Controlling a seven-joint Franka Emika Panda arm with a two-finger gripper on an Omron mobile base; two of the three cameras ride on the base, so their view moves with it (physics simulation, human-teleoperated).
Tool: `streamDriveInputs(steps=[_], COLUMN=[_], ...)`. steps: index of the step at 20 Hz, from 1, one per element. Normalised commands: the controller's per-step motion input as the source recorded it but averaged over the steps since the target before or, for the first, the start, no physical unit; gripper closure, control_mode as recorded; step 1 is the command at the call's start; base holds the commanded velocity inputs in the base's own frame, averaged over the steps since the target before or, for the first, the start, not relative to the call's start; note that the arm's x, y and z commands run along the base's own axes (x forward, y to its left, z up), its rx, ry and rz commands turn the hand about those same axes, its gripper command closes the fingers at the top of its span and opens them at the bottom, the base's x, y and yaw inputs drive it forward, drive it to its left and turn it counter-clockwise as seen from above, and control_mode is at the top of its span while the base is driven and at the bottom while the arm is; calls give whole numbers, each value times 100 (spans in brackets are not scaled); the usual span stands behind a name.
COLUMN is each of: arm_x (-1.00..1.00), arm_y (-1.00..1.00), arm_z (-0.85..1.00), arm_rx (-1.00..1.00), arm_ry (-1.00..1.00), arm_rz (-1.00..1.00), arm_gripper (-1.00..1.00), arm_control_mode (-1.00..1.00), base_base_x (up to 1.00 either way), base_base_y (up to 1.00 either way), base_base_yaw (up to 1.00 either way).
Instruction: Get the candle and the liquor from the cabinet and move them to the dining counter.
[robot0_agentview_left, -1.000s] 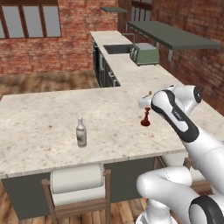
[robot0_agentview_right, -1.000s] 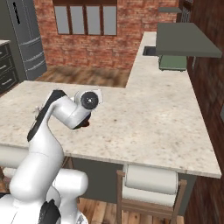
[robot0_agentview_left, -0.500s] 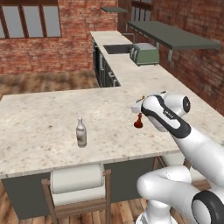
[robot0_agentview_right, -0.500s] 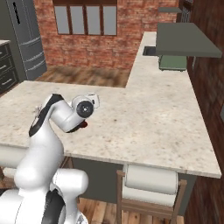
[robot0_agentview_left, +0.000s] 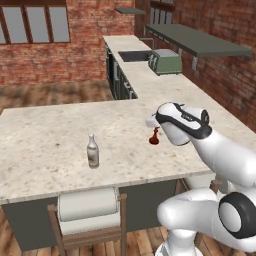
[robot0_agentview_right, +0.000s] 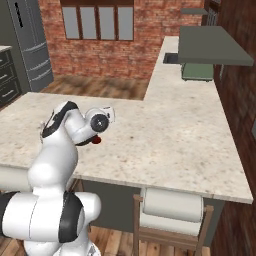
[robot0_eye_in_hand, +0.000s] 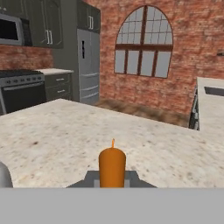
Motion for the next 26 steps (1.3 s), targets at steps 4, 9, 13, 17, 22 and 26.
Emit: streamDriveInputs(steps=[4, 9, 13, 17, 22, 26], arm_x=[23, 17, 13, 14, 13, 15], arm_y=[0, 0, 0, 0, 0, 0], arm_z=[-47, -45, -45, -47, -44, -39], arm_rx=[0, 0, 1, 2, 2, 2], arm_ry=[0, 0, 0, -1, 0, 0], arm_rz=[0, 0, 0, 0, 0, 0], arm_gripper=[100, 100, 100, 100, 100, 100], arm_control_mode=[-100, -100, -100, -100, -100, -100], base_base_x=[0, 0, 0, 0, 0, 0], base_base_y=[0, 0, 0, 0, 0, 0], base_base_yaw=[0, 0, 0, 0, 0, 0])
